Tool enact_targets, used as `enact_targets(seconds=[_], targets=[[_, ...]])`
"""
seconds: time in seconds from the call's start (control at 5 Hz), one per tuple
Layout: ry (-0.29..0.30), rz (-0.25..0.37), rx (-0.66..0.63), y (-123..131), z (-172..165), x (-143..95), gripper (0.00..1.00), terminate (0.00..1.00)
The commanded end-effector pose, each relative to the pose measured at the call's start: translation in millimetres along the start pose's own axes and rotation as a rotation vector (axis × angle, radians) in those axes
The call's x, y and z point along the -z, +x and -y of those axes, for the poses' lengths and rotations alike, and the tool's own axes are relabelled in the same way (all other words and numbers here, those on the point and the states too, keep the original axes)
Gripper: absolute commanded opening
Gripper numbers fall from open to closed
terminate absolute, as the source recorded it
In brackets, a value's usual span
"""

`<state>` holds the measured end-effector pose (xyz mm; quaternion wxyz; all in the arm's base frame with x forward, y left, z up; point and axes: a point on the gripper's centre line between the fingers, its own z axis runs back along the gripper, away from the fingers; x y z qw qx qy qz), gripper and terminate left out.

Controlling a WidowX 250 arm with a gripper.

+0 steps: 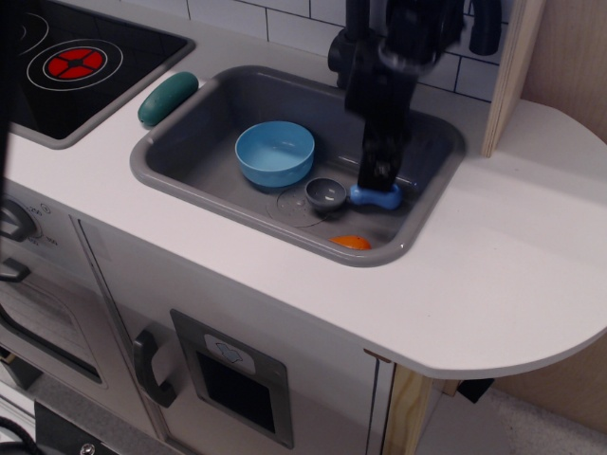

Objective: Take spoon out of bowl sink

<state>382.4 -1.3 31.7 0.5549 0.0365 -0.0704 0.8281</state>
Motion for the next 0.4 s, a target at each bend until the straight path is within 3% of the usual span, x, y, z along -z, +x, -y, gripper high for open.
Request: enact_targets(seconds=[0.0, 0.2], targets=[[-0.146, -0.018, 0.078, 23.0, 11.6, -44.9, 1.00, 0.00], [-0.146, -0.018, 0.078, 23.0, 11.6, -44.9, 1.00, 1.00]])
